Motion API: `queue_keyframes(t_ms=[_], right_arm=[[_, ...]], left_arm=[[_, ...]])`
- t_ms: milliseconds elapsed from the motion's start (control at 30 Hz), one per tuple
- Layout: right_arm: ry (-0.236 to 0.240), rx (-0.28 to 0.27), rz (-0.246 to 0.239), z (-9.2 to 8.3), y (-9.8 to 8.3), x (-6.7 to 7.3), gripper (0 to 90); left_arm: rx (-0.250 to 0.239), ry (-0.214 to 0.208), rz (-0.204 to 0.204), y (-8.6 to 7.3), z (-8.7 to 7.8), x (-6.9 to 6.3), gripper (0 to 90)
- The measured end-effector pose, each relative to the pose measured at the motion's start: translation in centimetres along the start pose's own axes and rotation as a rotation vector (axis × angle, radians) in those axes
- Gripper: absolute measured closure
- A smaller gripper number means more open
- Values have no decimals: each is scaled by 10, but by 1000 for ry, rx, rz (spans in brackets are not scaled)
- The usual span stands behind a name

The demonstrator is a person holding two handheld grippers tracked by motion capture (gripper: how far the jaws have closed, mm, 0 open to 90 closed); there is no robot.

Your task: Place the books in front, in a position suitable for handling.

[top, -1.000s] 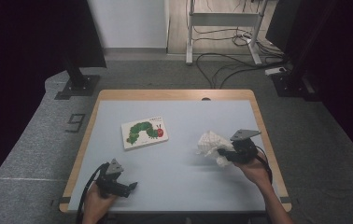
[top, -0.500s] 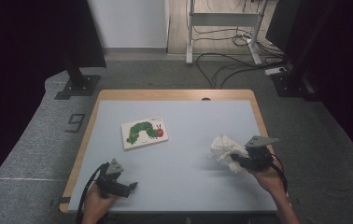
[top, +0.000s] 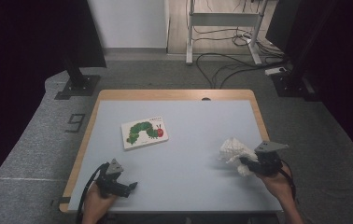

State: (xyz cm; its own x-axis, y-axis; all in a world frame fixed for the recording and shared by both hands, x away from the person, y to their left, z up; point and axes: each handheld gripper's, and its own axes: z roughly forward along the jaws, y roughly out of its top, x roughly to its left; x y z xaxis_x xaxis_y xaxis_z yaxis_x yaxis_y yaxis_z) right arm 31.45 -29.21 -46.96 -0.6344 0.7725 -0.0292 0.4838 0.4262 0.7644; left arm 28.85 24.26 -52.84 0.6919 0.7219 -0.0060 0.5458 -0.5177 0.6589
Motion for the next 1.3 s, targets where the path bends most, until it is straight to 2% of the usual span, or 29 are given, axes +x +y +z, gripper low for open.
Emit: queue_keyframes(t_ms=[333, 600, 667, 700, 733, 767, 800, 933, 1000, 1067, 1133, 1300], right_arm=[[-6, 30, 15, 22, -22, 0, 587], [-5, 56, 16, 29, -31, 0, 548], [-5, 56, 15, 29, -32, 0, 492], [-5, 56, 15, 29, -32, 0, 492], [-7, 56, 13, 29, -32, 1, 454], [-12, 62, 12, 30, -32, 1, 344], [-12, 62, 12, 30, -32, 1, 344], [-35, 56, 11, 31, -32, 2, 156], [-40, 46, 10, 29, -30, 3, 114], [-49, 41, 17, 27, -28, 3, 34], [-47, 40, 19, 26, -27, 2, 0], [-49, -7, 26, 14, -19, -1, 0]], left_arm=[[-1, 0, -1, 0, 0, 0, 0], [-1, 0, -1, 0, 0, 0, 0], [0, 0, 0, 0, 0, 0, 0], [0, -1, -1, 0, 0, 0, 0], [0, -1, 0, 0, 0, 0, 0], [0, 0, -1, 0, 0, 0, 0], [0, 0, -1, 0, 0, 0, 0], [0, -1, 0, 0, 0, 0, 0], [0, 0, -1, 0, 0, 0, 0], [0, -1, 0, 0, 0, 0, 0], [0, -1, 0, 0, 0, 0, 0], [-1, -1, 0, 0, 0, 0, 0]])
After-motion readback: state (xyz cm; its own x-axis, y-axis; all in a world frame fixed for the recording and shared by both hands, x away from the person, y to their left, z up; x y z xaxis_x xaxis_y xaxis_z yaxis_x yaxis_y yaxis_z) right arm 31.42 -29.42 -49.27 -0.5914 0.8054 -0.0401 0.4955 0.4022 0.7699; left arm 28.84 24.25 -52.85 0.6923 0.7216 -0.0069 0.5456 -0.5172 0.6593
